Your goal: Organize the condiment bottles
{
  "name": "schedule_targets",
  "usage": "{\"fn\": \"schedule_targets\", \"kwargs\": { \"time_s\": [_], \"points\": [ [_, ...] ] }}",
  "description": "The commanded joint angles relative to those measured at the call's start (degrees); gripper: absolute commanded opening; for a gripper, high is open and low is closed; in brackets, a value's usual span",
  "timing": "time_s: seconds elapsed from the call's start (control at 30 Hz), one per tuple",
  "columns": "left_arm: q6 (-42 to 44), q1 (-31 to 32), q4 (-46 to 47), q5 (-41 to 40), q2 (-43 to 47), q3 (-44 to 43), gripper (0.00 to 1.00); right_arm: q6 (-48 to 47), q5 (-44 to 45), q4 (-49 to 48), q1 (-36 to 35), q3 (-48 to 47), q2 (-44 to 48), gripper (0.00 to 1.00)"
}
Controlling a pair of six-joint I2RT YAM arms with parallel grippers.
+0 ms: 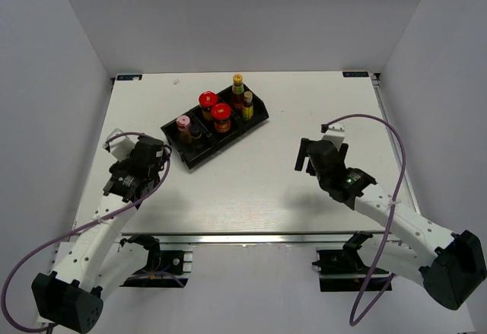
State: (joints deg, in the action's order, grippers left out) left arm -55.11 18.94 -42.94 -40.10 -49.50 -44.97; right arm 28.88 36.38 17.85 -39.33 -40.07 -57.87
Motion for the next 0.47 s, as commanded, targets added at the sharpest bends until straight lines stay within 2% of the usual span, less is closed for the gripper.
{"fn": "schedule_targets", "kwargs": {
  "time_s": [0.0,0.43],
  "points": [
    [-1.0,0.1,0.1,-0.4,-0.1,-1.0,0.98,-0.2,-1.6,-3.6,0.2,-0.4,2.8,0.89],
    [-1.0,0.1,0.2,0.0,0.1,-0.9,0.98,-2.0,-4.1,-6.6,0.3,1.1,5.7,0.90]
  ]
}}
